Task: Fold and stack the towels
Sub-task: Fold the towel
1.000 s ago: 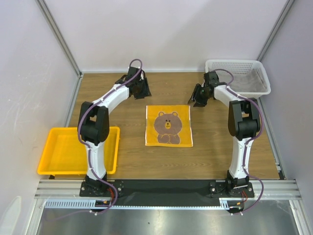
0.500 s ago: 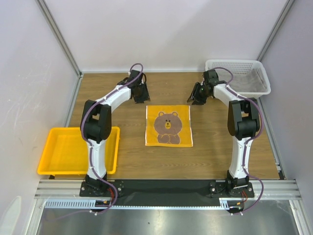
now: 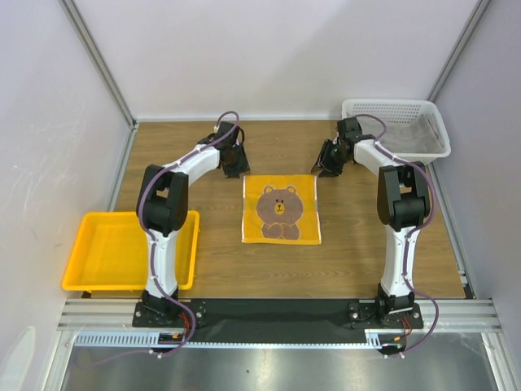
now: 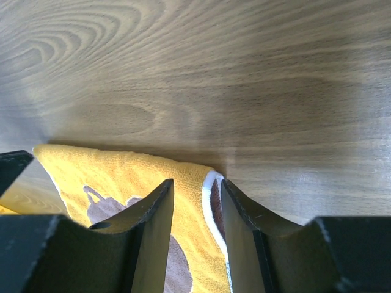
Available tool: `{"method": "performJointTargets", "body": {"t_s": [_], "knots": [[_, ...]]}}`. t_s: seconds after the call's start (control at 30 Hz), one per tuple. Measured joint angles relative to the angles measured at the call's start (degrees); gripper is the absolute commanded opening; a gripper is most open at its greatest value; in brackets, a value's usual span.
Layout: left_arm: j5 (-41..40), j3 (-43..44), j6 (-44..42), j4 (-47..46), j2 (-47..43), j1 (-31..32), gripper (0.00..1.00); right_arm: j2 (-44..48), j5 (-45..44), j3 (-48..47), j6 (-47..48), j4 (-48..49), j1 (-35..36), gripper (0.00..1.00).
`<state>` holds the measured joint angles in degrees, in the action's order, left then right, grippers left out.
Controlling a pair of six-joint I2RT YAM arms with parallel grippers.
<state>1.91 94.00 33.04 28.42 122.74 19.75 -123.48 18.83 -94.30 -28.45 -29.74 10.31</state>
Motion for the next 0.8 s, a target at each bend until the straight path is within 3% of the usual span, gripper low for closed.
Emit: {"method": "performJointTargets", "body": {"t_s": [0.4,0.53,0.6,0.63,0.67,0.73,0.8], "knots": [[0.48,-0.92,0.13,-1.03,1.64,0.0,0.45,-1.33,0.17,-0.61,0.15,-0.04,0.48,0.38],[1.05,-0.94,0.44,-1.44,1.88,0.0,0.3,-2.1,0.44,-0.72,0.22,-0.04,0.85,0.29],[1.29,-0.94,0.61,-1.57,2.01,0.0,0.2,-2.38,0.7,-0.85,0.26,-0.02,0.9,0.24],[1.31,-0.94,0.61,-1.66,2.08,0.0,0.14,-2.49,0.74,-0.9,0.26,-0.02,0.9,0.16],[1.33,-0.98,0.61,-1.77,2.14,0.0,0.03,-2.54,0.76,-0.94,0.28,-0.04,0.9,0.12],[1.33,-1.07,0.74,-1.88,2.19,0.0,0.0,-2.56,0.76,-0.98,0.2,-0.04,0.87,0.0],[1.42,-1.44,0.52,-2.73,2.19,0.0,0.0,-2.56,0.76,-1.11,0.17,-0.11,0.87,0.0]]}}
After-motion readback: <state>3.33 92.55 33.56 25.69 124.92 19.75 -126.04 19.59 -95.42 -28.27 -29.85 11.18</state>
